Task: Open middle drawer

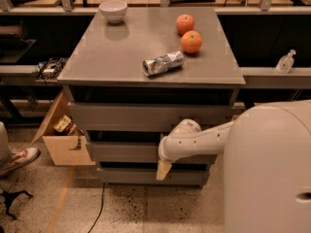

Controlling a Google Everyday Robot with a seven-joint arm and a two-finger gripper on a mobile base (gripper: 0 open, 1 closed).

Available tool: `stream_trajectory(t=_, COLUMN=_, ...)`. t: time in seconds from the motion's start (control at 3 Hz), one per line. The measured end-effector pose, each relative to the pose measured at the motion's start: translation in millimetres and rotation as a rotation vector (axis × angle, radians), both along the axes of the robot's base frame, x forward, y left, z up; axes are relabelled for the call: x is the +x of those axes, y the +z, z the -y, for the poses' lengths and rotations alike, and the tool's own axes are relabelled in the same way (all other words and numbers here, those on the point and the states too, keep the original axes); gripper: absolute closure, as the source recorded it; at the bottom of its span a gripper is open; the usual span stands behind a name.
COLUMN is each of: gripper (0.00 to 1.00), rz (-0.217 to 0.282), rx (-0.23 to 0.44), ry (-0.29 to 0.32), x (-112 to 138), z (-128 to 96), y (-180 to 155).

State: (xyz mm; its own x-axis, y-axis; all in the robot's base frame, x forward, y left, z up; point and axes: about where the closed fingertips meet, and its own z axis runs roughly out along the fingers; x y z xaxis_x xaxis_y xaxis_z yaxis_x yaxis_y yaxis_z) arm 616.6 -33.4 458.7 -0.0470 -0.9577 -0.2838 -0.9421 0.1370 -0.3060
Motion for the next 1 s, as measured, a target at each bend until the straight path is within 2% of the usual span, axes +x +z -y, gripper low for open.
stream_trajectory(t=0.33, gripper=0.0, rz=0.011, rx=0.007, ry=-0.004, x=16.7, z=-8.3, y=-11.2)
stream_trajectory(t=0.67, gripper=0.0, rz=-0.002, rx=0.016, ry=0.001, x=29.6, z=-18.7, y=-26.1)
stream_trajectory(t=1.0, gripper=0.17, rz=-0.037, rx=0.028, ry=-0.011, x=31.6, z=-14.8, y=-41.6)
